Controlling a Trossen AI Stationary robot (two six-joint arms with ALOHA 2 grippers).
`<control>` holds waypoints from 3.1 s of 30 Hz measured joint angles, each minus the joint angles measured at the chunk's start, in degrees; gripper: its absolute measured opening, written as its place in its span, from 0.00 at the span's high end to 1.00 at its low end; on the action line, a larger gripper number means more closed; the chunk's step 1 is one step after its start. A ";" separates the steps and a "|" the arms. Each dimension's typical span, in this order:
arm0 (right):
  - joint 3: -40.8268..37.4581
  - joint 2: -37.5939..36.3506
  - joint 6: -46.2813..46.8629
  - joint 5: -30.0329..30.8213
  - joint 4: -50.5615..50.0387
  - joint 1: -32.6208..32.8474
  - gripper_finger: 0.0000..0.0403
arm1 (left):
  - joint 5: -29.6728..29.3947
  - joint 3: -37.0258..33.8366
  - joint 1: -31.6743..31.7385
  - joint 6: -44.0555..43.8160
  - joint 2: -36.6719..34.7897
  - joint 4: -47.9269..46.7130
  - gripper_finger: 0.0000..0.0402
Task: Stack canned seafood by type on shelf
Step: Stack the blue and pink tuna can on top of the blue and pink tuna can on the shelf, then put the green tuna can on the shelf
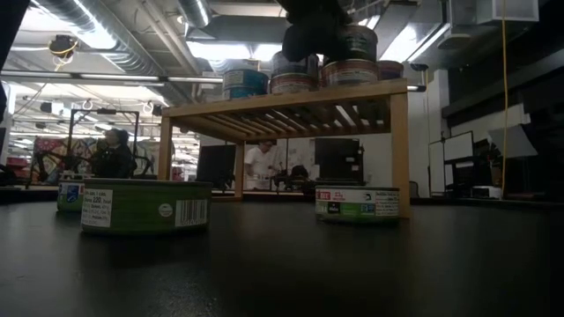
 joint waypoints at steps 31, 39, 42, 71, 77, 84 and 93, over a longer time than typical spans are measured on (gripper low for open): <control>-0.07 -2.93 -5.56 -2.14 0.07 -0.96 0.70 | 4.37 0.07 0.14 -9.33 -5.57 -4.40 0.29; -0.04 -4.12 -3.74 -3.45 0.01 1.25 0.70 | 5.12 0.07 -7.06 -25.01 -13.72 -26.25 0.29; -0.74 -4.22 -3.89 -3.02 0.04 4.26 0.70 | 6.50 0.07 -10.92 -36.08 -16.42 -34.58 0.29; -54.31 -4.00 8.27 3.76 63.52 23.69 0.70 | 17.71 -9.84 -37.64 -87.52 -8.68 -40.01 0.29; -57.81 -3.91 4.31 2.54 70.31 22.94 0.70 | 17.61 -11.67 -37.63 -82.53 -3.77 -34.04 0.29; -57.94 -3.22 2.52 0.92 72.03 22.86 0.66 | 15.71 -11.69 -37.16 -79.91 1.27 -32.59 0.29; -57.92 1.23 -8.70 -3.59 81.06 22.23 0.40 | 12.15 -11.69 -35.51 -80.20 5.41 -32.88 0.39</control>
